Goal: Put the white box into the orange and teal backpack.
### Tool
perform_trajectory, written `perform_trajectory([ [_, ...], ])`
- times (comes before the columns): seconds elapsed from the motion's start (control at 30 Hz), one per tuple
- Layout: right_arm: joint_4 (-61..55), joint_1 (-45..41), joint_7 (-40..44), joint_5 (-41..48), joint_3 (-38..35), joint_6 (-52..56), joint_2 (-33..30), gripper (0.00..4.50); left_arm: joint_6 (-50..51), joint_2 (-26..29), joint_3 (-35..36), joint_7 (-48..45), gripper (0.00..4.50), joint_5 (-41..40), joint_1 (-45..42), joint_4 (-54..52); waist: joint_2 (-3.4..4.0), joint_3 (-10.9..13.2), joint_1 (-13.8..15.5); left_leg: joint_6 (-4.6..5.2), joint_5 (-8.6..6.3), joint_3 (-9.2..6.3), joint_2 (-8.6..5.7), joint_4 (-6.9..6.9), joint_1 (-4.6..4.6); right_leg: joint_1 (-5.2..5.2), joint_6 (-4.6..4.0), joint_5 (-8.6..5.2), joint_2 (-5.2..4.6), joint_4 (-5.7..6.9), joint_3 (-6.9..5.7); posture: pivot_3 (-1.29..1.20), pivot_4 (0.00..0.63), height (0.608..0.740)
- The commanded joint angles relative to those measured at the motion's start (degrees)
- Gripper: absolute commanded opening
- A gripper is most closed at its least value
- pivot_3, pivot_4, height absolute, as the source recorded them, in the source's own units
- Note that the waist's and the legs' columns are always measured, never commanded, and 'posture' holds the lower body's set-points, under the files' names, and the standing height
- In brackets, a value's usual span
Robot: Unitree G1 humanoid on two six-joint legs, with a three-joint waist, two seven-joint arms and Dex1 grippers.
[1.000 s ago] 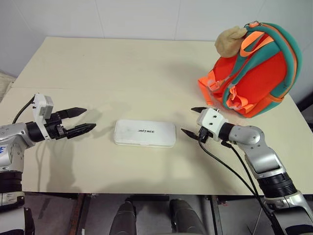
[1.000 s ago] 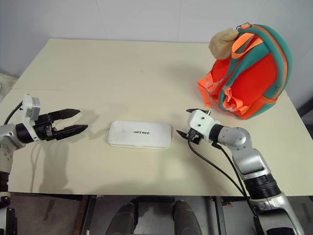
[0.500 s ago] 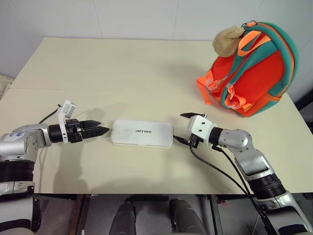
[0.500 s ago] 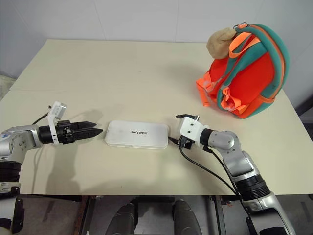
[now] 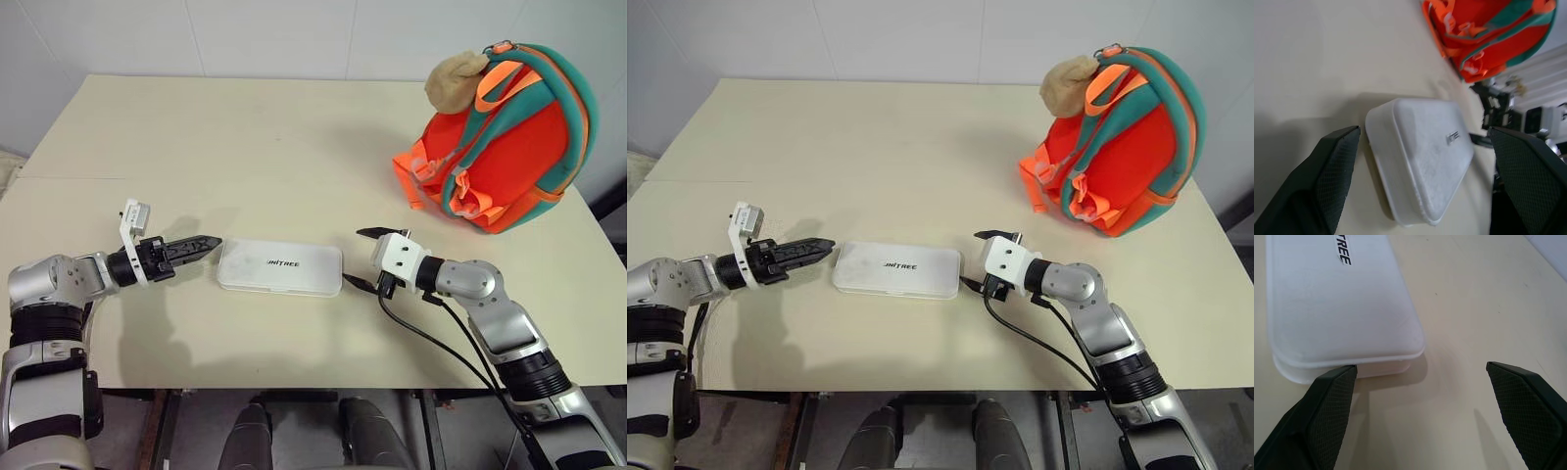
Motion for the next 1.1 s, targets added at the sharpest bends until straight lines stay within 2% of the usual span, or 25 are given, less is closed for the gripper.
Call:
perform_trajectory([
  [0.03, -2.8, 0.3, 0.5, 0.9, -0.9, -1.1, -0.1, 4.47, 1.2, -0.1, -0.9, -2.0, 4.5, -0.4, -1.4, 0.6, 0.0, 0.0, 0.0, 0.0, 0.0, 0.0, 0.0, 0.0, 0.0, 0.0, 0.0, 0.0, 0.0, 0.0, 0.0, 0.0, 0.15, 0.74],
  [0.77, 0.2, -1.9, 2.2, -0.5, 1.4, -5.1, 2.0, 4.47, 0.7, -2.7, -5.1, -3.6, 4.5, 1.2, -2.8, 0.9, 0.0, 0.0, 0.0, -0.01, 0.01, 0.0, 0.0, 0.0, 0.01, 0.01, 0.0, 0.0, 0.0, 0.01, 0.0, 0.0, 0.15, 0.74],
  [1.1, 1.3, -2.8, 2.9, -1.7, 1.3, -6.8, 2.1, 4.47, 0.0, -0.9, -8.3, -5.5, 4.5, 3.5, -2.6, 0.6, 0.0, 0.0, 0.0, -0.02, 0.01, 0.0, -0.01, 0.0, 0.01, 0.02, 0.0, 0.0, 0.0, -0.02, 0.0, 0.0, 0.15, 0.74],
])
